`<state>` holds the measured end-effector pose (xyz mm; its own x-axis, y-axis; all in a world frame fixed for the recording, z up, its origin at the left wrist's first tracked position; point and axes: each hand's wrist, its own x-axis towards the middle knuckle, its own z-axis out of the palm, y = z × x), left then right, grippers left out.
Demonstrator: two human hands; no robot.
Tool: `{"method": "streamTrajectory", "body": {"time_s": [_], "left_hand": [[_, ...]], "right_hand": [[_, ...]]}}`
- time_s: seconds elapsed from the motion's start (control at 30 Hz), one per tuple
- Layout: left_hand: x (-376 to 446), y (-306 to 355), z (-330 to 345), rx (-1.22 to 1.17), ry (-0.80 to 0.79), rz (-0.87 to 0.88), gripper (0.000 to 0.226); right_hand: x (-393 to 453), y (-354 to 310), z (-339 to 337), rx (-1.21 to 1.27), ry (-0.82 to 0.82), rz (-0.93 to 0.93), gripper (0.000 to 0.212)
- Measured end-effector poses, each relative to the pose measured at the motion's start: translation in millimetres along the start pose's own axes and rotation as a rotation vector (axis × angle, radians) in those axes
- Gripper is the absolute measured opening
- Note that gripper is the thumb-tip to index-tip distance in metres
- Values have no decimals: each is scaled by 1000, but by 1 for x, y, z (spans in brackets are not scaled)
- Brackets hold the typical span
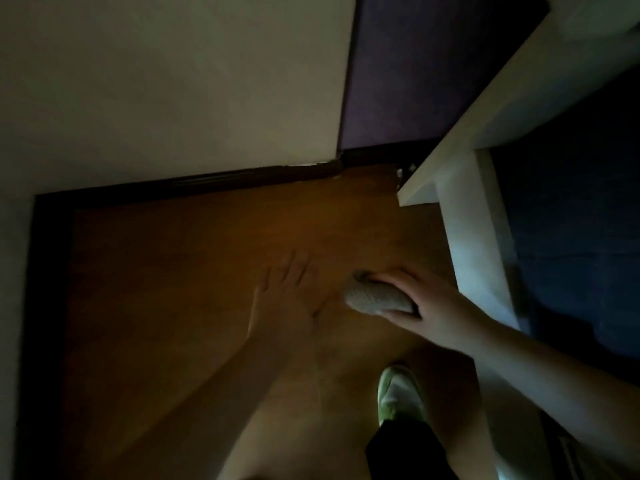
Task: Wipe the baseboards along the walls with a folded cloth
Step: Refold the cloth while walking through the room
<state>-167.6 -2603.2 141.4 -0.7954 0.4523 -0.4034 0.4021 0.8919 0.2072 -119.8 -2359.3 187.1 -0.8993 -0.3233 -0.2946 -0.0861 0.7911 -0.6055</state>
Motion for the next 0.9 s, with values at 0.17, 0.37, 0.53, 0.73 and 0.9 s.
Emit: {"method": "streamTrajectory", "body": {"time_s": [0.17,0.37,0.53,0.73,0.9], "left_hand": [[-103,9,-42,-91,-20,-132,75],[-219,4,-127,-267,-31,-200,76],[-323,-6,-226,-489,47,-256,84],[-434,-17,-338,-642,261,-354,68],[-488,-11,-422,-891,303,-237,61]], "right_hand": [[-20,-33,0,120,43,138,53],[-53,-168,-37,172,274,63,54],[-99,-303,-89,287,213,-29,54],[-137,-445,-155,280,156,-202,55],[-180,-530,-200,255,213,-278,53]]}}
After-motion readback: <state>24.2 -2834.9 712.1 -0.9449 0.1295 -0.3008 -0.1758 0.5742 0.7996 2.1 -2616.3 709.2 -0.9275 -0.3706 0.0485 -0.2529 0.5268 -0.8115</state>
